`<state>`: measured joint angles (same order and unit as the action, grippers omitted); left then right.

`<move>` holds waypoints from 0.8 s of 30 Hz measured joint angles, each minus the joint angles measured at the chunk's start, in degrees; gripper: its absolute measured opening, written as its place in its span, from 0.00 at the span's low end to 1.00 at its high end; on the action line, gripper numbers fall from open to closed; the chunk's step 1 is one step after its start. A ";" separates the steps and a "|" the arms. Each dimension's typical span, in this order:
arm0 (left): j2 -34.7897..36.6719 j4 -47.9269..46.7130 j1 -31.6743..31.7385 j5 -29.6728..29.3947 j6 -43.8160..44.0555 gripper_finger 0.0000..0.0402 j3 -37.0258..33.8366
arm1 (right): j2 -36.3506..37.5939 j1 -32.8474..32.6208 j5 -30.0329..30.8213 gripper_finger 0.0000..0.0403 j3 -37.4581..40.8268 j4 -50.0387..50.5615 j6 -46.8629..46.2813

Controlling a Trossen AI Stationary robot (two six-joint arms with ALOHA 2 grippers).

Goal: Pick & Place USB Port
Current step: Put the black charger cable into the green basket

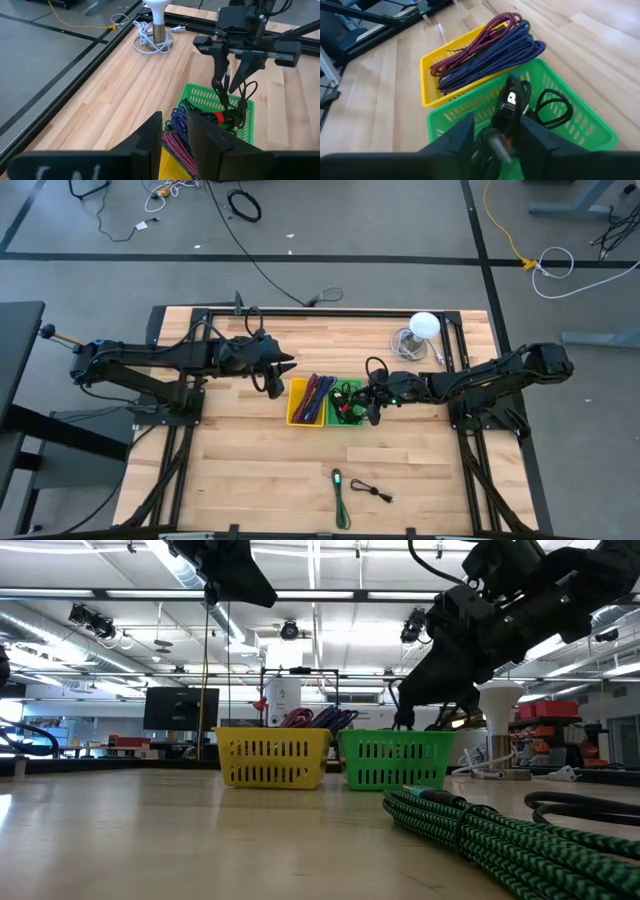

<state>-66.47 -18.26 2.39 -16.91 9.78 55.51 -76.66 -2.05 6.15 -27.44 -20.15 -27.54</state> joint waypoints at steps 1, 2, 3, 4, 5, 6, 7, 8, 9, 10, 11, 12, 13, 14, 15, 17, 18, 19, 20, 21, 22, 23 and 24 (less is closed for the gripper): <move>0.00 0.00 0.00 0.00 0.00 0.24 0.00 | 0.01 0.02 0.49 0.36 0.00 0.01 0.03; 0.00 0.00 0.00 0.00 0.00 0.24 0.00 | 0.00 0.11 0.83 0.38 0.00 -0.03 0.08; 0.00 0.00 0.00 0.00 0.00 0.24 0.00 | 0.00 0.23 0.89 0.40 0.00 -0.19 0.32; 0.00 0.00 0.00 0.00 0.00 0.24 0.00 | 0.00 0.42 0.91 0.41 0.00 -0.59 1.06; 0.00 0.00 0.00 0.00 0.01 0.24 0.00 | 0.00 0.62 0.93 0.43 0.00 -1.29 1.76; 0.00 0.00 0.00 0.00 0.02 0.24 0.00 | 0.00 0.95 0.95 0.43 0.00 -2.16 2.29; 0.00 0.00 0.00 0.00 0.02 0.24 0.00 | 0.00 1.33 0.96 0.44 0.00 -3.11 2.89; 0.00 0.00 0.01 0.00 0.02 0.24 0.00 | 0.00 1.83 0.90 0.44 0.00 -4.00 3.52; 0.00 0.00 0.00 0.00 0.02 0.24 0.00 | 0.00 2.27 0.82 0.44 0.00 -4.89 4.13; 0.00 0.00 0.00 0.00 0.04 0.24 0.00 | 0.00 2.74 0.64 0.43 0.00 -5.84 4.37; 0.00 0.00 0.00 0.00 0.06 0.24 0.00 | 0.02 3.17 0.41 0.43 0.00 -6.53 4.48; 0.00 0.00 0.02 0.03 0.22 0.24 0.00 | 0.02 3.58 -0.12 0.43 0.00 -6.72 4.64; 0.00 0.00 0.02 0.14 0.32 0.24 0.00 | 0.02 3.96 -0.90 0.42 0.00 -6.60 4.98; 0.00 0.00 0.02 0.17 0.35 0.24 0.00 | 0.02 4.24 -1.70 0.42 0.00 -6.32 5.35; 0.00 0.00 0.00 0.17 0.35 0.24 0.00 | 0.02 4.39 -2.26 0.41 0.00 -6.21 5.60; 0.00 0.00 0.00 0.17 0.39 0.24 0.00 | 0.02 4.74 -2.38 0.40 0.00 -6.20 6.08; 0.00 0.00 0.02 0.17 0.43 0.24 0.00 | 0.02 4.97 -2.50 0.40 0.00 -6.15 6.76; 0.00 0.00 0.02 0.17 0.48 0.24 0.00 | 0.02 5.25 -2.68 0.40 0.00 -6.16 7.25; 0.00 0.00 0.02 0.17 0.53 0.24 0.00 | 0.02 5.55 -2.68 0.40 0.00 -6.28 7.62; 0.00 0.00 0.00 0.17 0.84 0.24 0.00 | 0.02 5.80 -2.86 0.40 0.00 -6.51 7.68; 0.00 0.00 0.00 0.26 1.49 0.24 0.00 | 0.02 5.98 -3.72 0.40 0.00 -6.78 7.57; 0.00 -0.02 0.00 0.83 1.69 0.24 0.00 | 0.02 6.07 -5.25 0.40 0.00 -6.91 7.17; 0.00 -0.04 0.00 1.81 1.73 0.24 0.00 | 0.02 6.01 -7.34 0.40 0.00 -6.91 6.89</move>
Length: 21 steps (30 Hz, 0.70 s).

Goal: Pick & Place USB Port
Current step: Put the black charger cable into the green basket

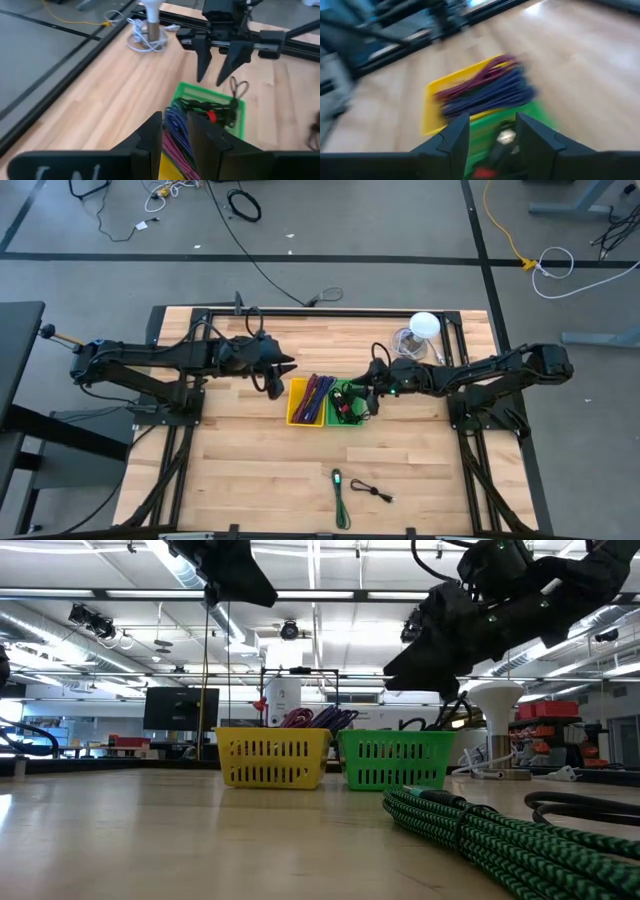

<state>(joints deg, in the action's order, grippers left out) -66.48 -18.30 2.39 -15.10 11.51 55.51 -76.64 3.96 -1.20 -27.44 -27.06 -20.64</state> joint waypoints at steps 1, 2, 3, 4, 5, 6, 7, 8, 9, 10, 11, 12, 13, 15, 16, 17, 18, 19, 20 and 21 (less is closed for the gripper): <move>0.00 -0.14 0.00 1.00 0.00 0.24 0.00 | 0.00 -0.41 -2.40 0.40 0.00 0.04 -0.68; 0.00 -0.32 0.00 1.86 0.02 0.24 0.00 | 0.00 -1.08 -5.06 0.40 0.00 0.01 -1.70; 0.00 -0.48 0.00 2.36 0.06 0.24 0.00 | 0.00 -2.08 -7.24 0.40 0.00 -0.11 -2.79; 0.00 -0.63 0.00 2.74 0.26 0.24 0.00 | 0.00 -3.27 -8.96 0.40 0.00 -0.28 -3.40; 0.00 -0.72 -0.04 2.91 0.60 0.24 0.00 | 0.00 -4.73 -10.19 0.40 0.00 -0.55 -3.98; 0.00 -0.83 -0.04 2.92 0.96 0.24 0.00 | 0.00 -6.41 -10.99 0.40 0.00 -0.66 -4.34; 0.00 -0.91 -0.02 2.92 1.05 0.24 0.00 | 0.00 -8.18 -11.37 0.40 0.00 -0.64 -4.73; 0.00 -0.93 -0.02 2.91 1.16 0.24 0.00 | 0.00 -10.02 -11.43 0.40 0.00 -0.53 -5.77; 0.00 -0.91 -0.02 2.91 1.39 0.24 0.00 | 0.00 -11.93 -11.36 0.40 0.00 -0.40 -7.19; 0.00 -0.90 -0.02 2.91 1.42 0.24 0.00 | 0.00 -13.93 -11.04 0.40 0.00 -0.31 -8.44; 0.00 -0.90 -0.02 2.91 1.46 0.24 0.00 | 0.00 -16.01 -10.09 0.40 0.00 -0.23 -9.81; 0.00 -0.90 -0.02 2.91 1.44 0.24 0.00 | 0.00 -18.14 -8.52 0.39 0.00 -0.20 -11.23; 0.00 -0.90 -0.02 2.89 1.44 0.24 0.00 | 0.00 -20.41 -7.01 0.39 -0.07 -0.09 -12.70; -0.04 -0.89 -0.02 2.87 1.63 0.24 0.00 | 0.00 -25.07 -3.90 0.38 -1.55 2.73 -14.93; -0.24 -0.83 -0.02 2.86 2.01 0.24 0.03 | 0.00 -27.64 -1.89 0.37 -2.91 5.38 -15.70; -0.36 -0.78 -0.02 2.84 2.67 0.24 0.04 | -0.21 -30.06 -0.12 0.36 -4.70 8.45 -16.57; -0.39 -0.92 -0.02 2.83 2.89 0.24 0.04 | -0.73 -32.36 1.74 0.34 -6.61 11.57 -17.10; -0.43 -0.92 -0.02 2.80 3.06 0.24 0.04 | -1.41 -34.71 3.13 0.33 -8.62 14.25 -17.49; -0.62 -0.69 -0.05 2.74 3.23 0.24 0.07 | -2.29 -36.68 4.03 0.31 -10.76 16.63 -17.82; -0.91 -0.56 -0.16 2.70 3.50 0.24 0.09 | -3.54 -38.34 4.50 0.29 -12.96 18.47 -17.95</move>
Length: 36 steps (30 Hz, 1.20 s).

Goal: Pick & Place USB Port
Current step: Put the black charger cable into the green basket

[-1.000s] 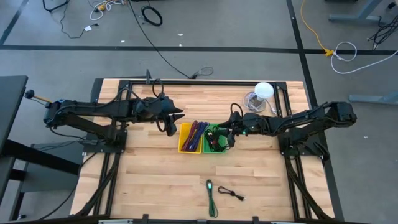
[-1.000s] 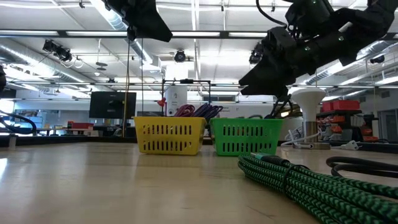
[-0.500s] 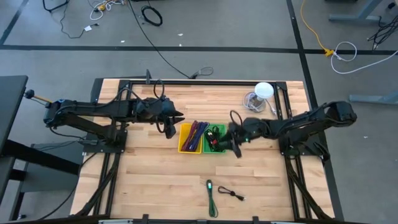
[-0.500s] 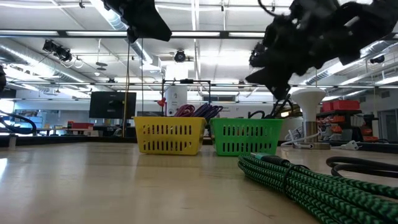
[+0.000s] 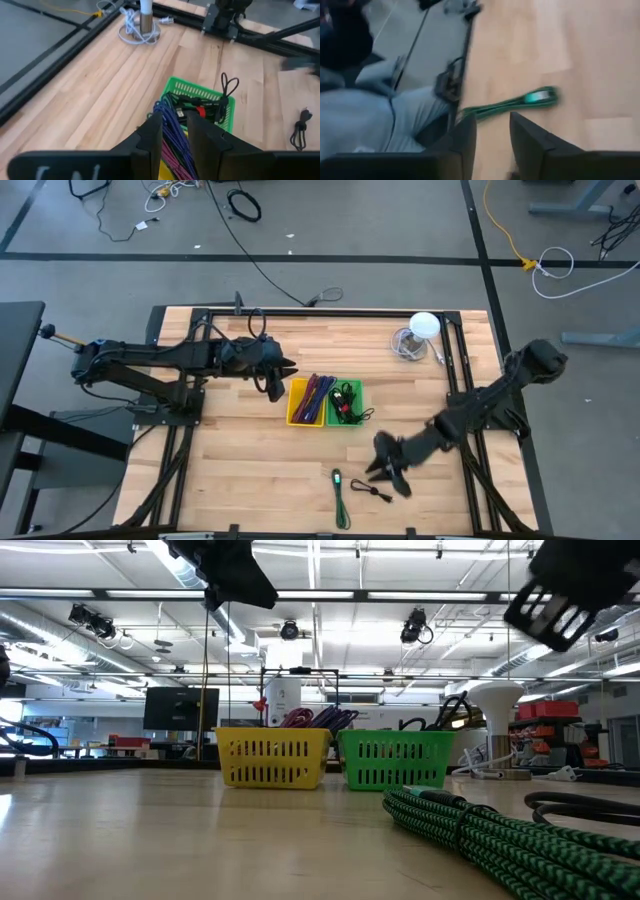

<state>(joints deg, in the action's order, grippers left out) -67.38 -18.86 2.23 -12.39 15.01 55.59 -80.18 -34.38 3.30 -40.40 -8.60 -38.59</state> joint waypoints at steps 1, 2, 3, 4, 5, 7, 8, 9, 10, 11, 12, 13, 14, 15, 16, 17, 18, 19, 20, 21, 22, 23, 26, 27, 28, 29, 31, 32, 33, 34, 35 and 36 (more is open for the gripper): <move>-0.21 -0.25 -0.08 0.01 0.41 0.24 0.00 | -1.47 -1.49 0.15 0.28 -2.21 1.76 0.02; -0.25 -0.63 -0.18 0.01 0.58 0.24 -0.04 | -3.00 -2.71 0.14 0.26 -4.13 4.33 0.00; -0.25 -0.34 -0.21 -0.01 0.88 0.24 -0.04 | -4.59 -3.69 0.12 0.25 -5.82 7.32 -0.16; -0.41 0.25 -0.23 0.01 1.12 0.24 0.01 | -6.53 -4.45 0.13 0.23 -7.37 10.22 -0.76; -0.53 0.32 -0.27 0.09 1.47 0.24 0.04 | -8.37 -4.92 -0.08 0.22 -8.75 12.90 -1.69; -0.68 -0.47 -0.30 0.21 2.39 0.24 -0.04 | -11.71 -5.25 -1.60 0.21 -10.79 17.17 -3.17; -0.73 -0.23 -0.49 0.19 2.52 0.24 -0.04 | -13.24 -5.24 -2.91 0.21 -11.70 18.67 -3.36; -0.88 0.10 -0.65 0.15 2.62 0.24 -0.02 | -14.43 -5.16 -3.85 0.21 -12.47 20.53 -3.44; -0.98 0.10 -0.83 0.14 2.62 0.24 -0.02 | -15.26 -4.96 -4.63 0.22 -13.06 23.05 -3.42; -1.09 -0.18 -1.01 0.15 2.59 0.24 -0.02 | -15.88 -4.64 -5.47 0.23 -13.65 25.44 -3.42; -1.12 -0.28 -1.25 0.17 2.57 0.24 -0.02 | -16.23 -4.37 -5.65 0.23 -14.13 26.98 -3.38; -1.10 -0.17 -1.54 0.16 2.57 0.24 -0.02 | -16.26 -4.21 -5.47 0.24 -14.38 28.06 -3.45; -1.14 0.02 -1.81 0.13 2.55 0.24 -0.02 | -16.15 -4.01 -4.95 0.25 -14.39 28.42 -3.78; -1.28 0.04 -2.03 0.03 2.54 0.24 -0.02 | -16.14 -3.80 -4.29 0.26 -14.39 28.52 -4.15; -1.42 -0.28 -2.29 0.06 2.53 0.24 -0.02 | -16.16 -3.64 -3.72 0.27 -14.39 28.58 -4.28; -1.45 -0.56 -2.55 0.01 2.53 0.24 -0.04 | -16.16 -3.60 -3.29 0.29 -14.39 28.61 -4.19; -1.45 -0.42 -2.76 0.01 2.49 0.24 -0.04 | -16.16 -3.60 -2.80 0.30 -14.39 28.45 -4.04; -1.43 -0.28 -2.90 -0.01 2.44 0.24 -0.04 | -16.18 -3.59 -2.44 0.31 -14.39 28.19 -4.00; -1.43 -0.38 -3.10 -0.01 2.44 0.24 -0.04 | -16.25 -3.55 -2.28 0.32 -14.39 28.10 -3.82; -1.43 -0.43 -3.27 -0.01 2.44 0.24 -0.04 | -16.29 -3.55 -2.28 0.33 -14.39 28.10 -3.63; -1.43 -0.41 -3.46 -0.01 2.44 0.24 -0.04 | -16.29 -3.54 -2.26 0.34 -14.39 27.92 -3.49; -1.43 -0.37 -3.58 -0.01 2.44 0.24 -0.04 | -16.29 -3.50 -2.26 0.35 -14.39 27.54 -3.43; -1.41 -0.38 -4.12 -0.01 2.43 0.24 -0.04 | -16.32 -3.49 -1.35 0.38 -14.39 27.63 -3.61; -1.41 -0.37 -4.30 -0.01 2.42 0.24 -0.04 | -16.62 -3.49 -0.81 0.39 -14.39 27.40 -3.92; -1.41 -0.36 -4.45 -0.01 2.42 0.24 -0.04 | -17.03 -3.48 -0.71 0.39 -14.39 27.08 -4.19; -1.41 -0.37 -4.56 -0.01 2.42 0.24 -0.04 | -17.58 -3.48 -0.75 0.39 -14.39 27.13 -4.31; -1.41 -0.34 -4.83 -0.01 2.42 0.24 -0.04 | -18.90 -3.46 -1.29 0.40 -14.39 26.52 -4.55; -1.39 -0.33 -4.90 -0.01 2.42 0.24 -0.04 | -19.50 -3.46 -1.53 0.40 -14.39 26.06 -4.59; -1.40 -0.37 -5.05 -0.01 2.41 0.24 -0.04 | -19.95 -3.46 -1.98 0.40 -14.39 25.71 -4.67; -1.39 -0.35 -5.08 -0.01 2.39 0.24 -0.04 | -20.36 -3.46 -2.13 0.40 -14.39 25.26 -4.71; -1.39 -0.35 -5.08 -0.01 2.38 0.24 -0.04 | -20.83 -3.46 -2.15 0.40 -14.39 24.66 -5.05; -1.39 -0.37 -5.08 -0.01 2.38 0.24 -0.04 | -21.23 -3.46 -2.28 0.40 -14.39 24.29 -5.31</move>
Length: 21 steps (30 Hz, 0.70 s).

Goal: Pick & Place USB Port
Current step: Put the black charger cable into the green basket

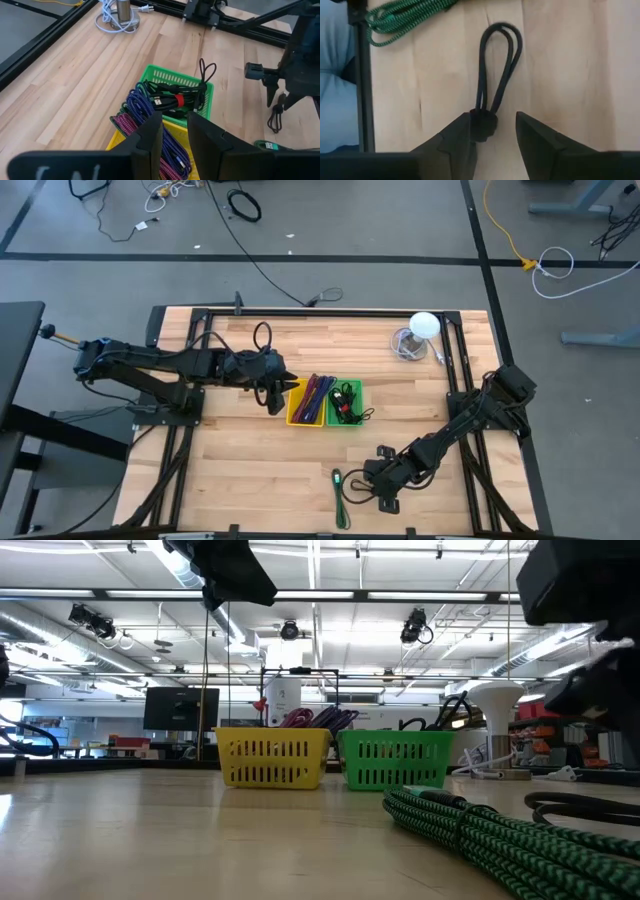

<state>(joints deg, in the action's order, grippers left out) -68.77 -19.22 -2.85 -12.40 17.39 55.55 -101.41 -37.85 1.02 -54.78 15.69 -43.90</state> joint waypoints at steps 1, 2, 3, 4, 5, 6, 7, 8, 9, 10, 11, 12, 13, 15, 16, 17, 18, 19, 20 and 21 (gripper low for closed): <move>0.00 0.00 0.00 0.00 0.02 0.24 0.00 | -0.46 0.00 0.00 0.40 0.00 0.01 -0.30; 0.00 -0.02 0.00 0.00 0.02 0.24 0.00 | -1.06 0.00 -0.03 0.40 0.00 -0.29 -0.90; 0.00 -0.05 0.00 0.00 0.02 0.24 0.00 | -1.65 0.00 -0.22 0.40 0.00 -0.97 -1.24; 0.00 -0.08 0.01 0.00 0.02 0.24 0.00 | -2.31 0.00 -0.32 0.40 -0.02 -1.39 -1.49; 0.00 -0.07 0.01 0.00 0.01 0.24 0.00 | -2.69 0.00 -0.66 0.40 -0.08 -1.71 -1.53; 0.00 -0.07 0.02 0.00 0.01 0.24 0.00 | -3.22 0.00 -0.66 0.40 -0.13 -1.80 -1.56; 0.00 -0.09 0.02 0.00 0.00 0.24 0.00 | -3.66 0.00 -0.15 0.40 -0.15 -1.70 -2.09; 0.00 -0.09 0.02 0.00 -0.04 0.24 0.00 | -3.87 0.00 0.46 0.38 -0.23 -1.27 -2.60; 0.00 -0.09 0.02 0.00 -0.04 0.24 0.00 | -3.96 0.02 0.98 0.36 -0.25 -0.62 -2.63; 0.00 -0.11 0.02 0.00 -0.02 0.24 0.00 | -3.99 0.20 1.02 0.31 -0.24 0.08 -2.54; 0.00 -0.11 0.02 0.00 -0.02 0.24 0.00 | -4.01 0.46 0.56 0.25 -0.24 0.52 -2.45; 0.00 -0.11 0.02 0.00 -0.01 0.24 0.00 | -3.88 0.71 -0.10 0.18 -0.22 0.77 -2.42; 0.00 -0.11 0.02 0.00 -0.01 0.24 0.00 | -3.73 0.99 -0.97 0.10 -0.21 0.84 -2.16; 0.00 -0.11 0.02 0.00 -0.03 0.24 0.00 | -3.71 1.46 -2.19 0.05 -0.17 0.87 -1.29; 0.00 -0.13 0.02 0.00 -0.04 0.24 0.00 | -3.29 1.72 -2.50 0.05 -0.17 1.10 -0.73; 0.02 -0.13 0.02 0.00 -0.02 0.24 0.00 | -3.04 1.92 -2.80 0.04 -0.17 1.24 -0.18; 0.02 -0.13 0.02 0.00 -0.04 0.24 0.00 | -2.68 2.34 -3.18 0.03 -0.15 1.28 0.56; 0.02 -0.15 0.02 0.00 -0.05 0.24 0.00 | -2.17 2.63 -3.37 0.03 -0.11 1.27 1.30; 0.02 -0.14 0.02 0.00 -0.02 0.24 0.00 | -1.51 2.96 -3.41 0.03 0.06 1.89 1.81; 0.04 -0.15 0.02 0.00 -0.02 0.24 0.00 | -0.66 3.36 -3.08 0.03 0.19 2.57 2.47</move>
<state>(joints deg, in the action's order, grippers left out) -68.73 -19.37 -2.83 -12.40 17.37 55.55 -102.07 -34.48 -2.06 -54.60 18.26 -41.43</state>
